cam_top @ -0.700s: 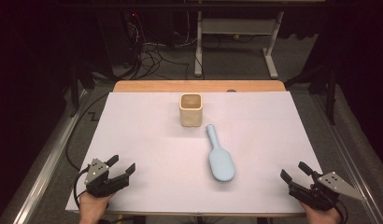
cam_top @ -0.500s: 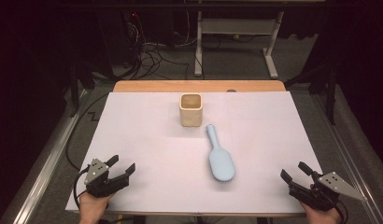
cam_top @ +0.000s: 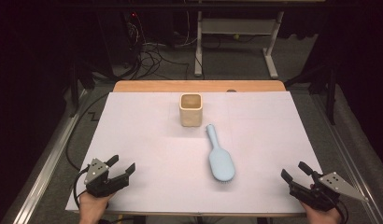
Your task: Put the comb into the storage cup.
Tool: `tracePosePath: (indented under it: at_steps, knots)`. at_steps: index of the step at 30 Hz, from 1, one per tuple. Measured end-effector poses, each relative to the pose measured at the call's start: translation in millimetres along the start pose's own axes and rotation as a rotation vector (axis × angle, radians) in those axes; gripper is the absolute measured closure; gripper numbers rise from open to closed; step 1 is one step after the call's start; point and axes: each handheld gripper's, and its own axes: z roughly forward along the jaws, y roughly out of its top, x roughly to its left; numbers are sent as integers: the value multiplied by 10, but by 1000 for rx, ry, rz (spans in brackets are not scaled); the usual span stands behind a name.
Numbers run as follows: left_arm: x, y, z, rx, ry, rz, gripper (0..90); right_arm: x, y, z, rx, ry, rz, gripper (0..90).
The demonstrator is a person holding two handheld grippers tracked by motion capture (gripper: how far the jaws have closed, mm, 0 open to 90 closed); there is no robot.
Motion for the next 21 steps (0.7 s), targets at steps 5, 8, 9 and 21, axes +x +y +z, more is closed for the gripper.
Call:
tracePosePath:
  at_steps: [5, 8, 9, 21]
  knots:
    - [0, 2, 3, 0, -2, 0, 278, 0, 1, 1, -4, 1, 3, 268]
    - [-4, 2, 3, 0, -2, 5, 278, 4, 3, -4, -8, 6, 0, 271]
    - [-4, 2, 3, 0, -2, 5, 278, 4, 3, -4, -8, 6, 0, 271]
    - [-9, 2, 9, -2, -5, 3, 279, 17, 16, 28, -18, 20, -3, 277]
